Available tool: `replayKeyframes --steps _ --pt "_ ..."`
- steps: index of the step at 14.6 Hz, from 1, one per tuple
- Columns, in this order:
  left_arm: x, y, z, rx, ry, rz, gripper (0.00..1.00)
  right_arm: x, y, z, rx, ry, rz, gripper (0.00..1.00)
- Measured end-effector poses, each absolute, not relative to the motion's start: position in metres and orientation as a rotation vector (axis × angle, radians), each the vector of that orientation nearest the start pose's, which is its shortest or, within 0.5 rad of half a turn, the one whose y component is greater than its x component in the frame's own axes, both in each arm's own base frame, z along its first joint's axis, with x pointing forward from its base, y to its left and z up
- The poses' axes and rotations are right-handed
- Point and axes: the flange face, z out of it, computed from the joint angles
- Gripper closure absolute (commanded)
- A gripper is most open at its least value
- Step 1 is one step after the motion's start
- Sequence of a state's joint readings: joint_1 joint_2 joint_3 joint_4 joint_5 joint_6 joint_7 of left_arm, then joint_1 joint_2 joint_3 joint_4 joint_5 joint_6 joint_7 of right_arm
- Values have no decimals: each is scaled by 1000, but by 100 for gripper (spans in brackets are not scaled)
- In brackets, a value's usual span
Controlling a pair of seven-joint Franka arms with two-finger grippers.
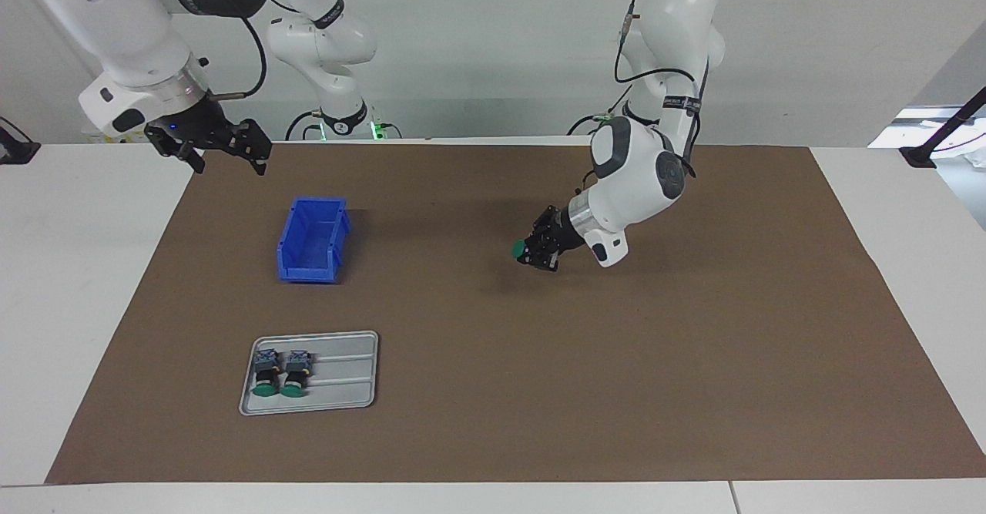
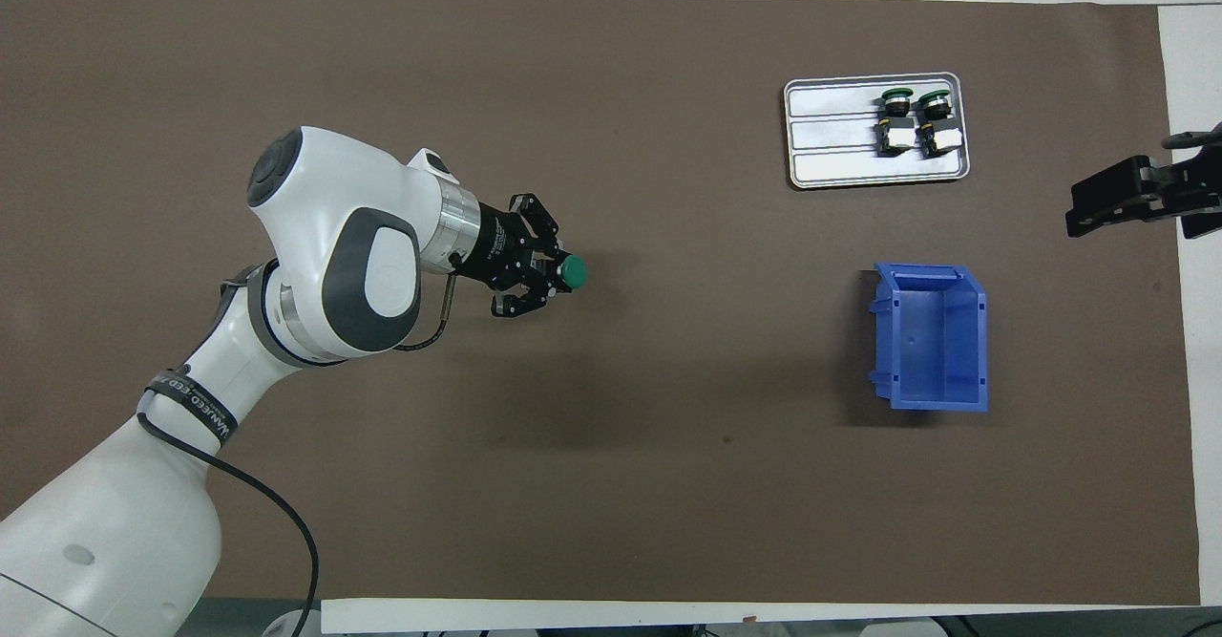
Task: Place and press button with both arms
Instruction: 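Open the left gripper and lower it around the green button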
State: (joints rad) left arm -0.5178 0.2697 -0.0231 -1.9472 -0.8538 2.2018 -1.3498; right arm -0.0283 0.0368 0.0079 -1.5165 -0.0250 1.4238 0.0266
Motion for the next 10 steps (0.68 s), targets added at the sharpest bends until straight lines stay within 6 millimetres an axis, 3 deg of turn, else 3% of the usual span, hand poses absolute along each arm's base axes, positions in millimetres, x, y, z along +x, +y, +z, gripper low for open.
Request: replayKeyframes --steps 10 --pt "520 -271 309 -2658 -2394 1402 80 550 -14 618 -3159 77 204 0"
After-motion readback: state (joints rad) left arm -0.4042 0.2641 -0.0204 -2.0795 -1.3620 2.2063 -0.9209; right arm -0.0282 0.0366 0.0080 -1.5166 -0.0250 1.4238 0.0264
